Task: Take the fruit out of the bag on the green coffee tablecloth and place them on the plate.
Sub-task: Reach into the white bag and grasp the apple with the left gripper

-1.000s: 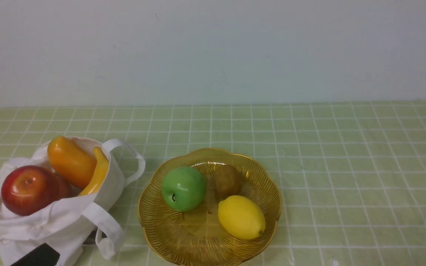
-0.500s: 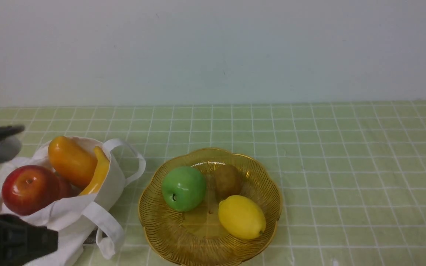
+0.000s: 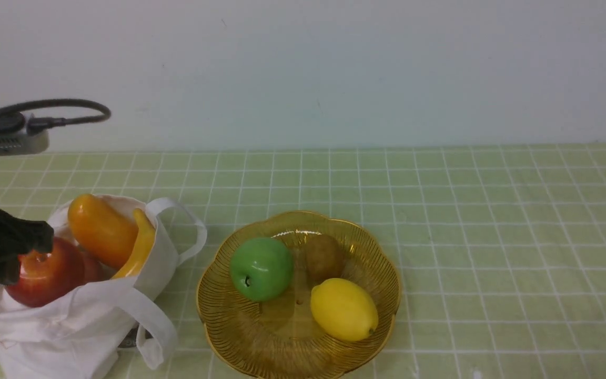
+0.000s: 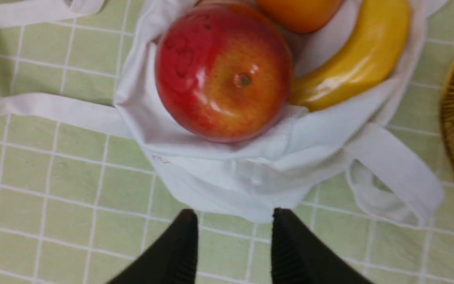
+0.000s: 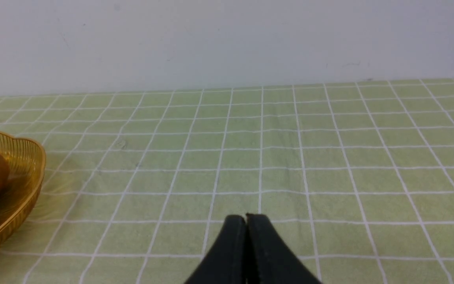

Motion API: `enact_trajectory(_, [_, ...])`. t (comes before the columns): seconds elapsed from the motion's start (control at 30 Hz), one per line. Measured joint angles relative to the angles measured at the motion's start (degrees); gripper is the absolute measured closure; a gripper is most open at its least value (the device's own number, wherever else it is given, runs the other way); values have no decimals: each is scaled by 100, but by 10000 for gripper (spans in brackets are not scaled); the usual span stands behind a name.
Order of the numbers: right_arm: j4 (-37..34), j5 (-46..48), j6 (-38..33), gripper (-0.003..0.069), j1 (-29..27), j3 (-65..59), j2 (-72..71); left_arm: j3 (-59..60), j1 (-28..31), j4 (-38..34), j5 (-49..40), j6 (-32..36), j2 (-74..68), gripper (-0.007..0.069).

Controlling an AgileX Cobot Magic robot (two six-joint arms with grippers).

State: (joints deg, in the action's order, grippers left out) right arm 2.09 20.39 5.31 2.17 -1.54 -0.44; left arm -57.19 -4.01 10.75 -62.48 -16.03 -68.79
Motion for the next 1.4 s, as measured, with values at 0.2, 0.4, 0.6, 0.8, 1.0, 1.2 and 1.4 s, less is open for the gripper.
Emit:
enact_trajectory(0.2, [0, 0, 0, 673, 0, 0, 0, 0, 0, 204, 514, 134, -809, -1])
enact_trajectory(0.4, [0, 0, 0, 673, 0, 0, 0, -11, 0, 227, 964, 207, -1211, -58])
enact_trajectory(0.6, [0, 0, 0, 673, 0, 0, 0, -18, 0, 695, 1094, 207, -1501, -59])
enact_trajectory(0.8, [0, 0, 0, 673, 0, 0, 0, -18, 0, 996, 1212, 171, -1661, -50])
enact_trajectory(1.0, [0, 0, 0, 673, 0, 0, 0, -66, -10, 1064, 1384, 50, -1801, 6])
enact_trajectory(1.2, [0, 0, 0, 673, 0, 0, 0, -71, -10, 1075, 1469, -188, -1813, 24])
enact_trajectory(1.4, [0, 0, 0, 673, 0, 0, 0, -168, -16, 1087, 1406, -222, -1745, 24])
